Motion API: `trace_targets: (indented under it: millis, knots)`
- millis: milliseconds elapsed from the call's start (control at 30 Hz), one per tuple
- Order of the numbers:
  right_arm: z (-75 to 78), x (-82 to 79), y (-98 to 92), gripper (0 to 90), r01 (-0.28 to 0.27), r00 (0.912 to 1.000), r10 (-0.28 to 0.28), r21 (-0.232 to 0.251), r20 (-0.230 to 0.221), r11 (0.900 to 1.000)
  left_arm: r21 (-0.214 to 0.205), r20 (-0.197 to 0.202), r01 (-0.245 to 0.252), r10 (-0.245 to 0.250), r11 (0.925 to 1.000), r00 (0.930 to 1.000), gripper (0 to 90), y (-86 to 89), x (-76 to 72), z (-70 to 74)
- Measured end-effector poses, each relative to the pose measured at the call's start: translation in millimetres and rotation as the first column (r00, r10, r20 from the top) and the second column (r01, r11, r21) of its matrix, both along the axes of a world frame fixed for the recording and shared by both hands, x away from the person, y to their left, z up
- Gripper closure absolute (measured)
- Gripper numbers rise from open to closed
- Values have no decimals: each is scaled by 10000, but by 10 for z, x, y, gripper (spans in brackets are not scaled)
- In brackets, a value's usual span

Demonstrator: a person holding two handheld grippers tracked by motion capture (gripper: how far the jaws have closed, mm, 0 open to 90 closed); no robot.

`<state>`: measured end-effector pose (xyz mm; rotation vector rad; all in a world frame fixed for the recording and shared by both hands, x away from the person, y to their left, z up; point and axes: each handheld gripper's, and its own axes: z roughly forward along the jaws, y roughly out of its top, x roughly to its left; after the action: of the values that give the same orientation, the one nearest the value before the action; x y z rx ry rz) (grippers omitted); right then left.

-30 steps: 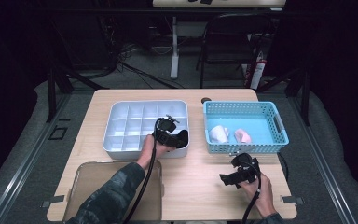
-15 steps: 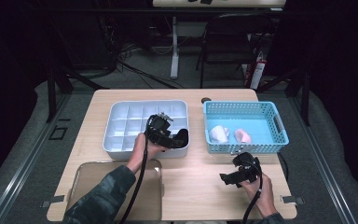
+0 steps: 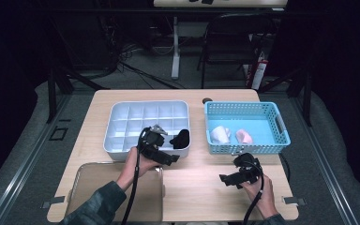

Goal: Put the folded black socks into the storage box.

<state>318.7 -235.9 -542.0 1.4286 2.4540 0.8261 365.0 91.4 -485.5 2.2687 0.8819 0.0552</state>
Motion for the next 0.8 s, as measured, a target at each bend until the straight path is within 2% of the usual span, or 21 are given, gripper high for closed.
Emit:
trace_targets:
  millis: [33, 167, 467, 500, 533, 633, 800]
  knots:
    - [9, -2, -6, 0, -17, 10000, 17, -6, -27, 10000, -20, -69, 26, -26, 10000, 10000, 94, 2, -38, -11]
    - [21, -1, -12, 0, -25, 10000, 25, 107, 30, 9999, 76, 78, 93, -94, 9999, 9999, 83, 3, -148, -45]
    - [26, -8, 0, 0, -96, 9999, 95, 132, 59, 9999, 648, 30, 260, -263, 9976, 9997, 18, 9, -365, -183]
    - [26, -4, -1, 0, -148, 9999, 148, 33, 7, 9999, 555, -25, 244, -243, 9982, 9997, 4, 13, -381, -195]
    - [20, -4, 7, 0, -124, 9999, 124, 134, 9, 9998, 384, -43, 225, -223, 9990, 9997, 3, 29, -394, -203]
    - [18, -5, 13, 0, -93, 10000, 93, 78, 18, 9999, 244, 15, 129, -130, 9996, 9999, 1, 40, -464, -248]
    - [31, -16, 12, 0, -153, 9998, 152, 43, 112, 9999, 337, 135, 84, -89, 9994, 9999, 0, 18, -555, -328]
